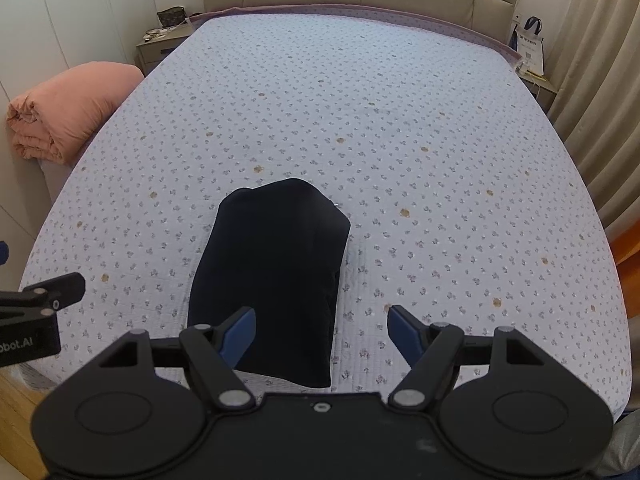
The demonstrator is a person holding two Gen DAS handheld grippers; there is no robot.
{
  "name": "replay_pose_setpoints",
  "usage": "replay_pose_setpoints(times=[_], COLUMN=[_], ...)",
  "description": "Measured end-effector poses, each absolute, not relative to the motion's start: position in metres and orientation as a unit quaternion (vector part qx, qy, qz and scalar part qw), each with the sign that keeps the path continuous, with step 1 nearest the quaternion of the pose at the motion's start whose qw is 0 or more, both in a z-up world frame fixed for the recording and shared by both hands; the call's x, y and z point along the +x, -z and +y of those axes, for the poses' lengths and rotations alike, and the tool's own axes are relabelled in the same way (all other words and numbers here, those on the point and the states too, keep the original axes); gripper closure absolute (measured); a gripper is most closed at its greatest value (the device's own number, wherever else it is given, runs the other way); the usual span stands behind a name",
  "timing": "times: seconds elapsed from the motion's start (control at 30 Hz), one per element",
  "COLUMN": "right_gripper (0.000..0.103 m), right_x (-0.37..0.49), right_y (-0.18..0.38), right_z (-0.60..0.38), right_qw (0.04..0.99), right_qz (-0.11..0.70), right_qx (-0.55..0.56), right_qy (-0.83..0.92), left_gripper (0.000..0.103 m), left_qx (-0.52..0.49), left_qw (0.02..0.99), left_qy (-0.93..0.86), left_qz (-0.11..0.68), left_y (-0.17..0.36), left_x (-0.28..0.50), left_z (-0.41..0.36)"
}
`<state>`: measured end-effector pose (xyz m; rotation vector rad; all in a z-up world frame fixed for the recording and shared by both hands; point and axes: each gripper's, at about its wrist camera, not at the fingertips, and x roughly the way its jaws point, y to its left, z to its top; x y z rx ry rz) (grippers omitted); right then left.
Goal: Fold large clothes
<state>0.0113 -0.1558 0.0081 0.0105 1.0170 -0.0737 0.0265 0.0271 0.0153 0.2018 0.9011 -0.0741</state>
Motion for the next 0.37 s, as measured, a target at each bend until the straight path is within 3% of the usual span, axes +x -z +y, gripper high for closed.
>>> replay_pose_setpoints(times=[0.37], right_gripper=[0.016], right_x=[0.013], right_y=[-0.009], right_z=[-0.145], right_qw=[0.874], right_qz=[0.484], right_qx=[0.006], right_qy=[0.038], left_gripper=[0.007], left_qx=[0.081], left_qw=[0.904], left_qy=[0.046], left_qz=[0.418], left_y=[-0.017], left_x=[0.035], left_z=[0.047])
